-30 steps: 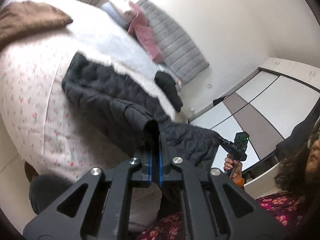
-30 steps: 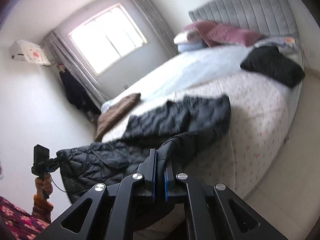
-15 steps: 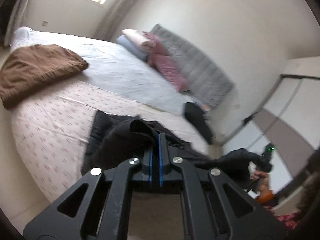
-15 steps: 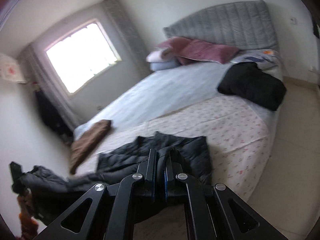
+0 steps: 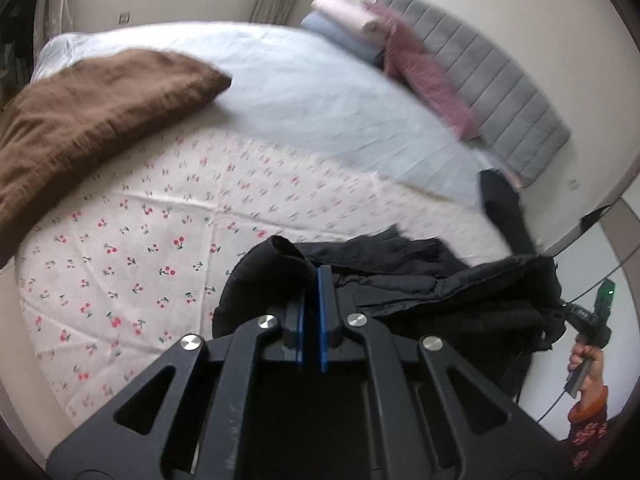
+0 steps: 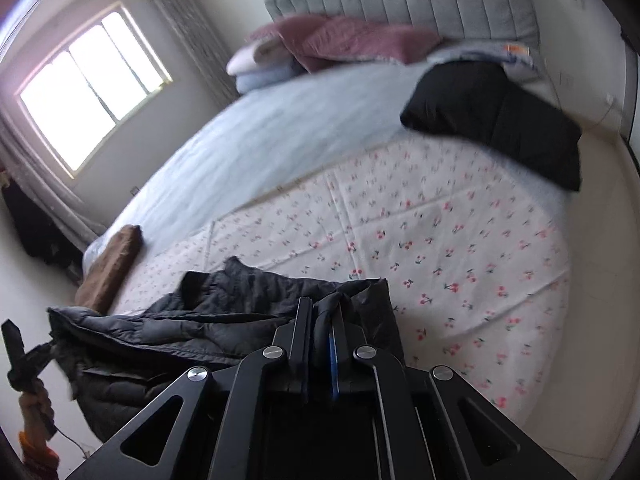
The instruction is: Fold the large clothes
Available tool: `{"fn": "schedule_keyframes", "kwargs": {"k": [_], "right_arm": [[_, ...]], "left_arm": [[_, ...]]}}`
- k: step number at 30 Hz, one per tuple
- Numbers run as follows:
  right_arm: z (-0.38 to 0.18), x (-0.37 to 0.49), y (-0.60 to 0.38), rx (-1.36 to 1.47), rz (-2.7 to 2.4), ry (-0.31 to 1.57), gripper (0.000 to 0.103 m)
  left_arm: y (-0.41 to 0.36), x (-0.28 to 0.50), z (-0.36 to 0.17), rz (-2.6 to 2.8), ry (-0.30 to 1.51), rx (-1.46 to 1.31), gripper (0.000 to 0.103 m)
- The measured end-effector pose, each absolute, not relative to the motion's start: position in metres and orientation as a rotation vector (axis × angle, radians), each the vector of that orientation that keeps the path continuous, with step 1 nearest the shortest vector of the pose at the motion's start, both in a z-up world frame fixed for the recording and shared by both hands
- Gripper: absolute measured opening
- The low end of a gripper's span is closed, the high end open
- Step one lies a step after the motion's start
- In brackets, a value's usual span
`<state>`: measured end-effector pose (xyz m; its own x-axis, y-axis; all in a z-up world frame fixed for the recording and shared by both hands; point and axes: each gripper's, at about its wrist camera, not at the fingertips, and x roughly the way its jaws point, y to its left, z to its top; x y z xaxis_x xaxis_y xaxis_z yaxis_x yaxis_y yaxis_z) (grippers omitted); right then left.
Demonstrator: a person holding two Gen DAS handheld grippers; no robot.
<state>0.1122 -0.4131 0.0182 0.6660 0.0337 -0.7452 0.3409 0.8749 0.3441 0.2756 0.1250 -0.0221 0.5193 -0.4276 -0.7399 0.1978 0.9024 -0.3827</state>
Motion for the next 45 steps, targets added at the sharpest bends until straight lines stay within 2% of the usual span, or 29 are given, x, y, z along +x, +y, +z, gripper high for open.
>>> {"fn": "schedule_keyframes", "kwargs": {"k": [3, 4, 5, 6, 7, 8, 9, 11, 13, 17, 23, 31, 37, 42, 45], "right_arm": [[-0.006, 0.136, -0.418, 0.493, -0.185, 0.871, 0.011], [-0.014, 0.143, -0.42, 0.505, -0.182, 0.886, 0.014], [-0.02, 0.148, -0.421, 0.518, -0.178, 0.896, 0.02], [-0.027, 0.152, -0.424, 0.542, -0.175, 0.903, 0.03], [-0.03, 0.154, -0.427, 0.565, -0.173, 0.899, 0.037], [-0.03, 0.155, -0.43, 0.579, -0.174, 0.891, 0.055], [-0.028, 0.152, -0.435, 0.6, -0.168, 0.862, 0.068], [-0.02, 0.146, -0.445, 0.622, -0.147, 0.798, 0.074], [-0.013, 0.141, -0.452, 0.603, -0.135, 0.772, 0.076], [-0.014, 0.15, -0.455, 0.516, -0.146, 0.816, 0.076], [-0.025, 0.15, -0.435, 0.406, -0.007, 0.854, 0.076], [-0.034, 0.134, -0.422, 0.308, 0.127, 0.889, 0.076], [-0.03, 0.121, -0.425, 0.295, 0.174, 0.878, 0.083], [-0.041, 0.142, -0.42, 0.261, 0.141, 0.914, 0.083], [-0.046, 0.162, -0.413, 0.235, 0.106, 0.9, 0.083]], "left_arm": [[0.116, 0.296, -0.048, -0.353, 1.022, -0.254, 0.01], [0.114, 0.3, -0.053, -0.348, 1.041, -0.248, 0.017], [0.111, 0.304, -0.059, -0.352, 1.061, -0.242, 0.03], [0.108, 0.308, -0.062, -0.364, 1.078, -0.24, 0.036], [0.107, 0.308, -0.063, -0.379, 1.077, -0.248, 0.052], [0.108, 0.306, -0.059, -0.398, 1.055, -0.255, 0.066], [0.109, 0.304, -0.054, -0.409, 1.027, -0.255, 0.068], [0.112, 0.299, -0.044, -0.432, 0.973, -0.238, 0.078], [0.117, 0.296, -0.036, -0.444, 0.933, -0.198, 0.082], [0.123, 0.306, -0.043, -0.393, 0.942, -0.1, 0.082], [0.138, 0.318, -0.073, -0.387, 1.033, -0.156, 0.082], [0.132, 0.315, -0.09, -0.452, 1.057, -0.166, 0.082], [0.125, 0.313, -0.095, -0.486, 1.07, -0.147, 0.081], [0.122, 0.316, -0.097, -0.511, 1.079, -0.209, 0.071], [0.117, 0.317, -0.096, -0.518, 1.08, -0.208, 0.059]]}}
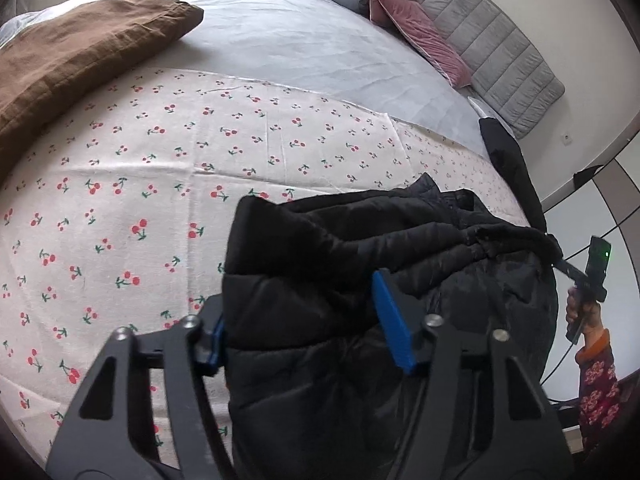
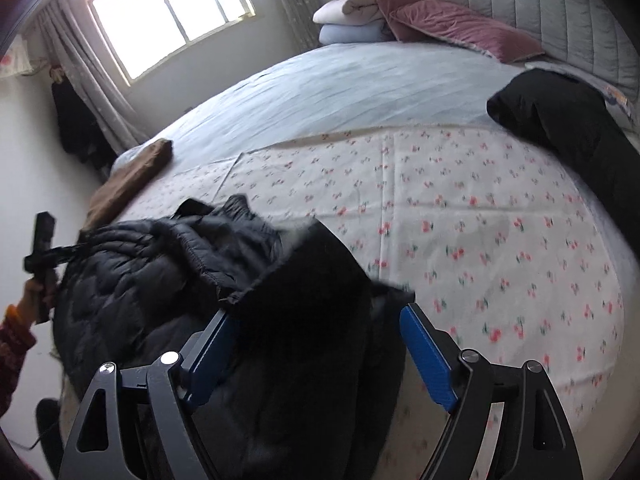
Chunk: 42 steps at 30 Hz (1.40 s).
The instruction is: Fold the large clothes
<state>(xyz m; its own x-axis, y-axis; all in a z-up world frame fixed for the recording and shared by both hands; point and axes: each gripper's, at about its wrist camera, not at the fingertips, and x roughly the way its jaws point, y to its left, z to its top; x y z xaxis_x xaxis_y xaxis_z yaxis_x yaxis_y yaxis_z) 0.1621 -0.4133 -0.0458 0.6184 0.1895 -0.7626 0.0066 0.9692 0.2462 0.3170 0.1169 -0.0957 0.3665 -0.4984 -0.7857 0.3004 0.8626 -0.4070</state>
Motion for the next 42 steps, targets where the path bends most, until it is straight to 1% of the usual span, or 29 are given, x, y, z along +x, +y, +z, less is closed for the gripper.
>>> {"fn": "schedule_keyframes", "kwargs": {"k": [1, 2, 3, 4, 5, 6, 10, 13, 15, 18, 22, 24, 26, 27, 28, 30, 31, 32, 33, 34, 35, 36, 37, 39, 41, 42], "right_arm": [[-0.047, 0.169, -0.411, 0.226, 0.085, 0.893, 0.083], [-0.049, 0.176, -0.409, 0.228, 0.066, 0.889, 0.074], [-0.05, 0.182, -0.407, 0.234, 0.061, 0.882, 0.052], [-0.051, 0.187, -0.404, 0.235, 0.066, 0.878, 0.04], [-0.051, 0.191, -0.402, 0.232, 0.063, 0.88, 0.015], [-0.05, 0.194, -0.4, 0.227, 0.056, 0.878, 0.011], [-0.026, 0.19, -0.4, 0.242, 0.0, 0.759, 0.009], [-0.007, 0.192, -0.404, 0.251, -0.028, 0.693, 0.008], [-0.003, 0.2, -0.407, 0.246, -0.057, 0.687, 0.008], [-0.006, 0.223, -0.416, 0.249, -0.113, 0.707, 0.008], [-0.028, 0.255, -0.426, 0.24, -0.2, 0.766, 0.008], [-0.041, 0.266, -0.425, 0.189, -0.246, 0.813, 0.009], [-0.057, 0.274, -0.424, 0.139, -0.295, 0.872, 0.01], [-0.064, 0.277, -0.424, 0.118, -0.322, 0.904, 0.011], [-0.07, 0.278, -0.426, 0.112, -0.342, 0.93, 0.013], [-0.073, 0.275, -0.429, 0.126, -0.354, 0.946, 0.026], [-0.07, 0.271, -0.429, 0.128, -0.361, 0.944, 0.029], [-0.066, 0.268, -0.428, 0.12, -0.362, 0.94, 0.035], [-0.06, 0.264, -0.424, 0.106, -0.361, 0.932, 0.044], [-0.051, 0.258, -0.417, 0.086, -0.355, 0.913, 0.047], [-0.044, 0.253, -0.409, 0.07, -0.343, 0.894, 0.054], [-0.035, 0.248, -0.398, 0.048, -0.321, 0.865, 0.062], [-0.027, 0.243, -0.386, 0.024, -0.3, 0.841, 0.065], [-0.014, 0.238, -0.359, -0.015, -0.253, 0.797, 0.072], [-0.009, 0.235, -0.333, -0.034, -0.183, 0.775, 0.076], [-0.008, 0.237, -0.319, -0.041, -0.143, 0.781, 0.076]], "left_arm": [[0.116, 0.318, -0.095, -0.523, 1.081, -0.21, 0.048], [0.115, 0.318, -0.094, -0.529, 1.08, -0.215, 0.032], [0.115, 0.318, -0.092, -0.534, 1.076, -0.223, 0.026], [0.115, 0.316, -0.088, -0.544, 1.061, -0.238, 0.022], [0.115, 0.314, -0.083, -0.546, 1.033, -0.24, 0.019], [0.115, 0.313, -0.078, -0.549, 1.013, -0.239, 0.018], [0.116, 0.308, -0.05, -0.566, 0.896, -0.277, 0.015], [0.112, 0.316, -0.035, -0.537, 0.826, -0.272, 0.014], [0.108, 0.328, -0.033, -0.506, 0.818, -0.269, 0.014], [0.1, 0.354, -0.042, -0.441, 0.829, -0.265, 0.014], [0.08, 0.386, -0.071, -0.351, 0.899, -0.235, 0.014], [0.07, 0.396, -0.085, -0.304, 0.936, -0.192, 0.017], [0.06, 0.405, -0.095, -0.256, 0.976, -0.139, 0.029], [0.058, 0.406, -0.097, -0.24, 0.983, -0.124, 0.032], [0.057, 0.407, -0.095, -0.226, 0.983, -0.115, 0.036], [0.061, 0.401, -0.086, -0.222, 0.958, -0.131, 0.046], [0.064, 0.396, -0.079, -0.224, 0.938, -0.14, 0.056], [0.065, 0.39, -0.073, -0.228, 0.916, -0.142, 0.06], [0.066, 0.381, -0.064, -0.237, 0.884, -0.138, 0.062], [0.064, 0.372, -0.056, -0.247, 0.863, -0.125, 0.065], [0.061, 0.365, -0.05, -0.258, 0.847, -0.111, 0.07], [0.056, 0.355, -0.044, -0.275, 0.822, -0.089, 0.073], [0.047, 0.344, -0.039, -0.298, 0.803, -0.059, 0.076], [0.028, 0.329, -0.037, -0.344, 0.799, -0.01, 0.078], [0.005, 0.316, -0.039, -0.397, 0.813, 0.048, 0.078], [-0.008, 0.312, -0.042, -0.423, 0.816, 0.088, 0.078]]}}
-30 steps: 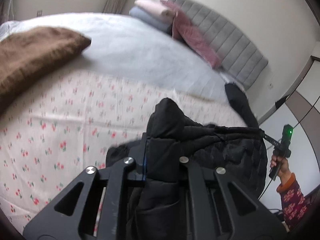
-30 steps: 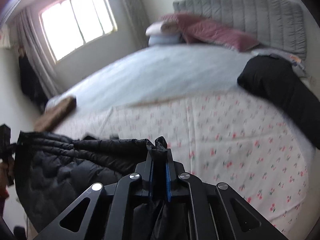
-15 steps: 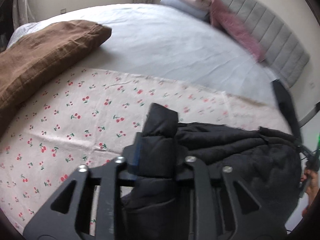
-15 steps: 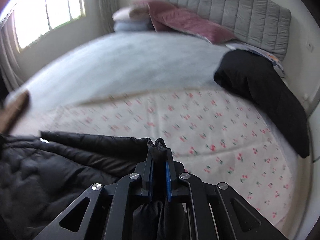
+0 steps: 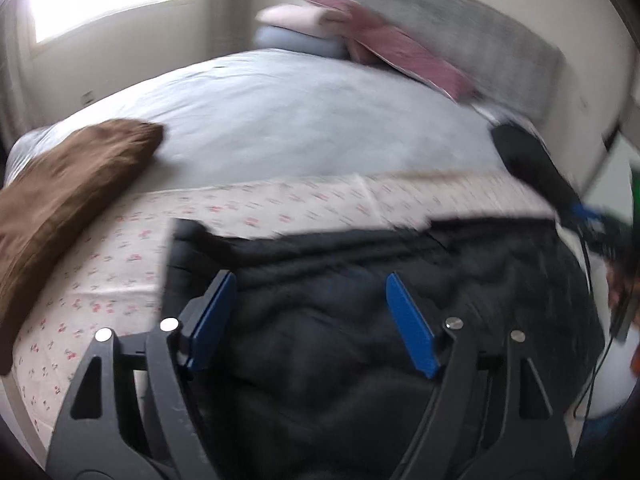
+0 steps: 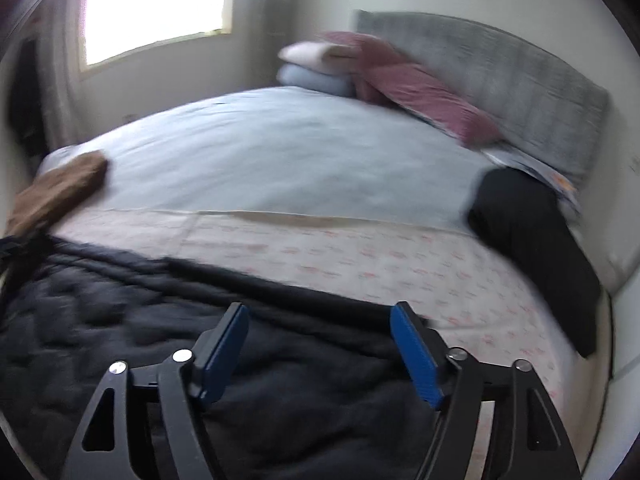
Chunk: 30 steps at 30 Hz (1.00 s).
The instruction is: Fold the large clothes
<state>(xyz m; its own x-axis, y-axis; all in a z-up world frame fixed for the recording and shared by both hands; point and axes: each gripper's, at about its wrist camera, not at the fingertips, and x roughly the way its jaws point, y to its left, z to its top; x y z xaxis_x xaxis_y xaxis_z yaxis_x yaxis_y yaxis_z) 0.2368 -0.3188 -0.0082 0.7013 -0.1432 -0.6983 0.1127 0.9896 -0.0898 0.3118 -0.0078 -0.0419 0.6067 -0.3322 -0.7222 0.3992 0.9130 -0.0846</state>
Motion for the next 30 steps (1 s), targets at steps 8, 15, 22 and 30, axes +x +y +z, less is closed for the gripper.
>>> {"fn": "schedule_keyframes", "kwargs": {"k": [8, 15, 22, 30], "right_arm": [[-0.064, 0.282, -0.301, -0.03, -0.112, 0.909, 0.076], [-0.105, 0.299, -0.4, 0.229, -0.272, 0.961, 0.076], [-0.11, 0.277, -0.461, 0.4, -0.449, 0.951, 0.076], [-0.056, 0.234, -0.398, 0.19, -0.336, 0.857, 0.076]], "left_arm": [[-0.028, 0.342, -0.087, -0.375, 0.872, 0.239, 0.078], [0.032, 0.417, -0.124, -0.166, 0.961, 0.151, 0.078], [0.073, 0.427, -0.128, -0.012, 0.985, 0.069, 0.078], [0.044, 0.352, -0.077, -0.112, 0.899, 0.121, 0.079]]}}
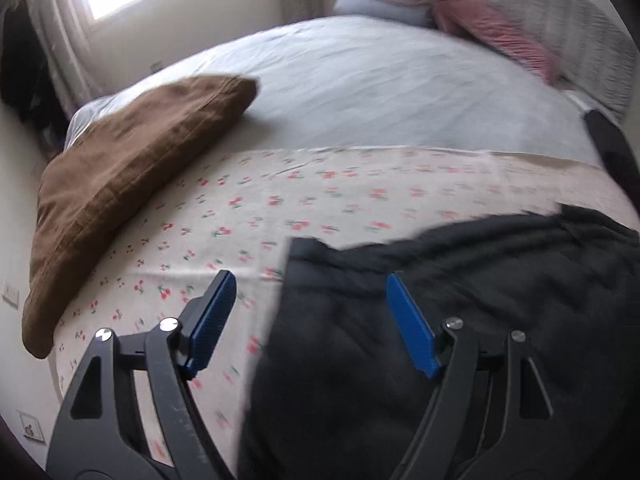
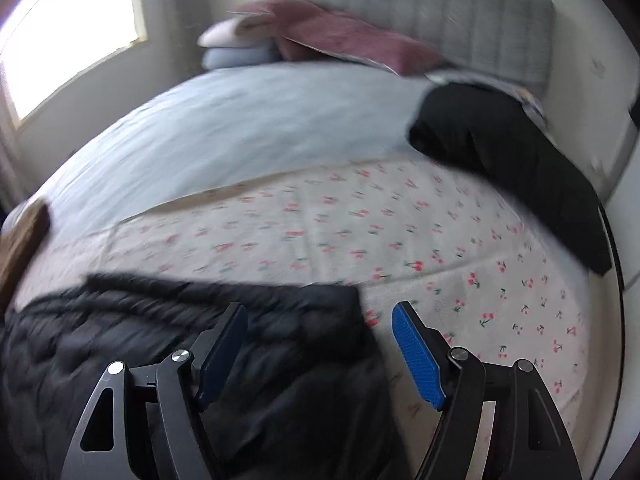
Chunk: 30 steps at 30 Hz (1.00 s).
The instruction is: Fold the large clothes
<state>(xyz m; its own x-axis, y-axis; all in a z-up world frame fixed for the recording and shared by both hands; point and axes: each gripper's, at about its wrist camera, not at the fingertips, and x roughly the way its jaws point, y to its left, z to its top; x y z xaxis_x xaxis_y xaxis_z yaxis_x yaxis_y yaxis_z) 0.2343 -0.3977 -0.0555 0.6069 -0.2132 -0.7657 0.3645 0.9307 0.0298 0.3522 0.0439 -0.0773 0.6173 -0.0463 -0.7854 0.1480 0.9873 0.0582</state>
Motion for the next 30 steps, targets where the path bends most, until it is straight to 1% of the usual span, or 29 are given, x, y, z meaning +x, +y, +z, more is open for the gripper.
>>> {"fn": "schedule_keyframes", "kwargs": {"k": [1, 2, 8, 14, 20, 23, 26, 30], "right_arm": [[-0.052, 0.231, -0.388, 0.178, -0.316, 0.85, 0.076], [-0.046, 0.226, -0.373, 0.158, -0.289, 0.849, 0.076], [-0.028, 0.197, -0.287, 0.068, -0.113, 0.821, 0.077], [-0.046, 0.173, -0.231, 0.045, -0.002, 0.869, 0.079], [-0.079, 0.151, -0.261, 0.054, -0.074, 0.941, 0.079], [-0.082, 0.129, -0.292, 0.086, -0.156, 0.958, 0.079], [-0.085, 0.104, -0.318, 0.057, -0.278, 0.976, 0.079], [-0.079, 0.074, -0.337, 0.04, -0.412, 1.005, 0.079]], "left_arm": [[0.038, 0.34, -0.072, -0.133, 0.893, 0.119, 0.083], [0.031, 0.33, -0.066, -0.151, 0.891, 0.114, 0.084], [0.003, 0.277, -0.05, -0.228, 0.859, 0.083, 0.085], [-0.003, 0.242, -0.077, -0.251, 0.917, 0.088, 0.086], [0.041, 0.216, -0.096, -0.184, 0.949, 0.097, 0.086], [0.067, 0.205, -0.096, -0.121, 0.927, 0.132, 0.086], [0.084, 0.195, -0.096, -0.038, 0.926, 0.184, 0.086], [0.093, 0.176, -0.081, -0.015, 0.952, 0.138, 0.086]]}}
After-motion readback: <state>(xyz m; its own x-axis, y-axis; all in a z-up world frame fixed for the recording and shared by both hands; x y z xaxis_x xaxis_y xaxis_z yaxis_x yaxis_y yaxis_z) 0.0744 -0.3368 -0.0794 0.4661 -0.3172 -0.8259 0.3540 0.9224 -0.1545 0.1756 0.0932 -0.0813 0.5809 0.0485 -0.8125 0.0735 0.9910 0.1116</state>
